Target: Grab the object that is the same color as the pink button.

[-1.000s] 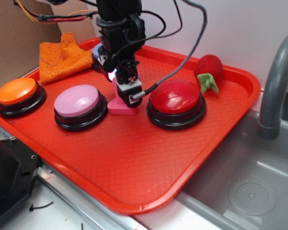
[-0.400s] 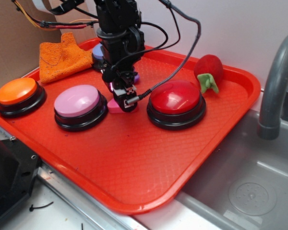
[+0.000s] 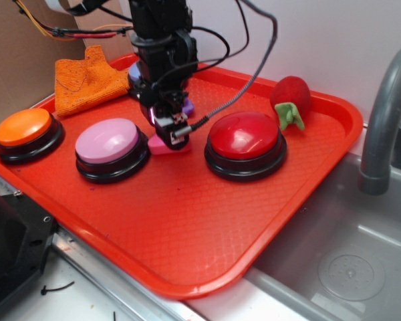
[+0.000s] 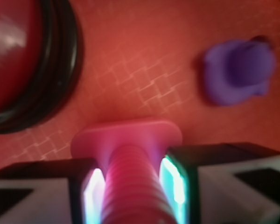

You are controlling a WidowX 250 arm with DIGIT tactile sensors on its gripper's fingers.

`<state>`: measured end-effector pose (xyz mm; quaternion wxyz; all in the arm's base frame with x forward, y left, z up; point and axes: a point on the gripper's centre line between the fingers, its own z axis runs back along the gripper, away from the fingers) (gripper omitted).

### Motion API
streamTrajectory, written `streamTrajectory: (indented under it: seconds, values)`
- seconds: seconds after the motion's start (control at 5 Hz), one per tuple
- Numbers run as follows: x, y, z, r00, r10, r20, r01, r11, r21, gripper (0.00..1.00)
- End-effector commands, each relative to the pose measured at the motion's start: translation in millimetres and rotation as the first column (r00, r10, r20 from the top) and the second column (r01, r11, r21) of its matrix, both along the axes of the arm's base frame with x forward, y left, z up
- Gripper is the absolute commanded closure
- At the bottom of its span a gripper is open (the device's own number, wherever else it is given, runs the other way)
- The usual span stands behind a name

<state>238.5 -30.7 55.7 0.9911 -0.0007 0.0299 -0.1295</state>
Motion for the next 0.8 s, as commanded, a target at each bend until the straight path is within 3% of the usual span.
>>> streamTrajectory:
  seconds: [0.0,0.2,0.4,0.6]
  values:
    - [2,-5,111,0.962,0.233,0.139,-0.235,0.972,-0.004,1.0]
    - [-11,-4,162,0.936,0.311,0.162,-0.303,0.95,-0.074,1.0]
    - [-19,-1,176,0.928,0.34,0.152,-0.328,0.939,-0.103,1.0]
    - [-29,-5,172,0.92,0.36,0.153,-0.354,0.933,-0.069,1.0]
